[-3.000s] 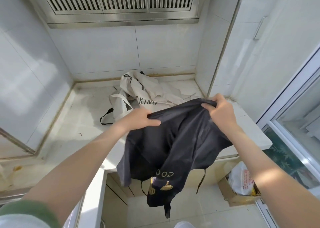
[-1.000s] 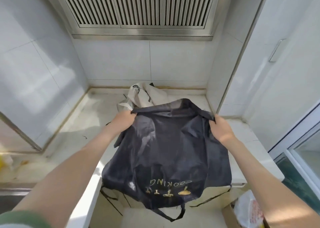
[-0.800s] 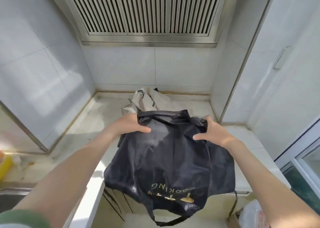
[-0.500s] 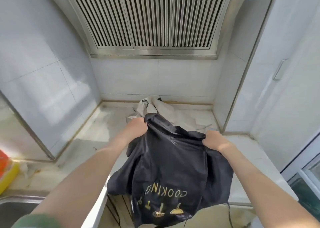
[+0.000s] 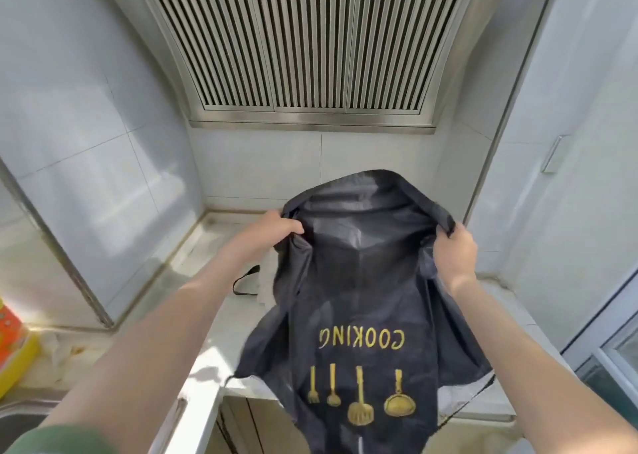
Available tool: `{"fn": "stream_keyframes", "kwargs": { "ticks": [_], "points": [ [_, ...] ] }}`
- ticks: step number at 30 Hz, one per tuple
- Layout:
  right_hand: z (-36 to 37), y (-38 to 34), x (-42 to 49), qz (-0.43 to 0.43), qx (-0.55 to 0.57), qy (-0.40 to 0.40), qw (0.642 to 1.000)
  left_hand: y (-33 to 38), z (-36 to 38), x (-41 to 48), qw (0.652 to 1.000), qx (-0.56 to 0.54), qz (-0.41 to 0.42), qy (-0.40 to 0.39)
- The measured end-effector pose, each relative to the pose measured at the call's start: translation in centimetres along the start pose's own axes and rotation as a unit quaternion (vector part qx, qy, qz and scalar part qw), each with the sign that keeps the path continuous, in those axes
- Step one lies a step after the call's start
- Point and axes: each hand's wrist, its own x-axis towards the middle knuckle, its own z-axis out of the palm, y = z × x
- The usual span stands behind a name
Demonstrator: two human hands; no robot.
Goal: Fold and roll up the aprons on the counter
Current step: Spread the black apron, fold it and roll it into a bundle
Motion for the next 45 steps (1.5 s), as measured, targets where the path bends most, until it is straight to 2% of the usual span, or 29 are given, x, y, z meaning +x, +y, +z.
{"fn": "stream_keyframes", "kwargs": {
  "ticks": [2,4,6,9,11,14,16,18,20,21,23,24,25,28,29,32,34,36,39,41,42,43,45],
  "points": [
    [-0.9,-1.1,-0.5,-0.021,0.035,0.01,0.999,0.7,0.3,0.0,0.995,-0.034,0.009,-0.095],
    [-1.9,-2.1,-0.9,-0.025,0.065,0.01,0.997,1.2,1.2,-0.1,0.988,-0.052,0.035,-0.141],
    [-2.7,-2.8,-1.0,-0.032,0.047,-0.005,0.998,1.8,2.2,0.1,0.988,-0.035,0.074,-0.128],
    [-3.4,-2.8,-0.7,-0.061,-0.07,-0.079,0.993,2.5,3.7,0.5,0.983,0.0,0.147,-0.108],
    [-4.0,-2.5,-1.0,-0.064,-0.1,-0.103,0.988,2.8,4.5,1.1,0.981,-0.005,0.161,-0.106],
    [-4.9,-1.9,-1.4,-0.046,-0.121,-0.107,0.986,3.4,5.6,1.8,0.983,-0.036,0.15,-0.103],
    [-5.1,-1.5,-1.6,-0.024,-0.132,-0.109,0.985,3.4,6.4,2.0,0.987,-0.077,0.111,-0.089],
    [-5.3,-1.6,-2.4,-0.013,-0.092,-0.124,0.988,3.4,7.1,1.9,0.985,-0.101,0.083,-0.11],
    [-5.6,-2.5,-3.7,0.009,0.003,-0.219,0.976,3.4,7.8,1.5,0.98,-0.084,0.124,-0.131],
    [-5.8,-2.9,-4.4,0.032,0.044,-0.302,0.952,3.3,8.1,1.2,0.976,-0.079,0.148,-0.138],
    [-6.2,-3.6,-5.3,0.075,0.084,-0.467,0.877,3.2,8.3,0.8,0.967,-0.076,0.182,-0.159],
    [-6.1,-3.6,-5.6,0.088,0.086,-0.512,0.85,3.1,8.2,0.6,0.962,-0.076,0.191,-0.177],
    [-5.8,-3.5,-5.6,0.088,0.077,-0.52,0.846,2.9,8.0,0.6,0.958,-0.073,0.195,-0.198],
    [-4.1,-3.9,-5.6,0.034,0.084,-0.428,0.899,2.7,6.9,0.3,0.943,-0.058,0.211,-0.25],
    [-3.7,-4.2,-5.6,0.022,0.11,-0.408,0.906,2.9,6.7,0.3,0.938,-0.056,0.217,-0.264],
    [-2.2,-5.5,-6.0,0.048,0.161,-0.417,0.893,3.4,6.3,0.2,0.931,-0.056,0.228,-0.28],
    [-1.0,-6.5,-6.5,0.081,0.139,-0.431,0.888,3.8,6.2,-0.1,0.93,-0.053,0.232,-0.28],
    [0.2,-7.0,-6.9,0.073,0.089,-0.416,0.902,4.1,6.3,-0.4,0.936,-0.05,0.22,-0.27],
    [1.6,-7.1,-6.9,0.028,0.105,-0.348,0.931,4.3,7.2,0.1,0.961,-0.021,0.206,-0.183],
    [1.8,-6.9,-6.7,0.056,0.167,-0.291,0.94,4.1,7.4,0.2,0.985,-0.002,0.158,-0.066],
    [1.8,-6.8,-6.6,0.074,0.2,-0.254,0.943,3.9,7.3,0.1,0.991,-0.001,0.13,-0.04],
    [1.7,-6.5,-6.3,0.086,0.226,-0.215,0.946,3.7,7.0,-0.3,0.992,-0.002,0.104,-0.065],
    [1.5,-6.3,-6.0,0.083,0.25,-0.153,0.953,3.1,6.7,-1.3,0.975,0.069,0.077,-0.196]
  ]
}}
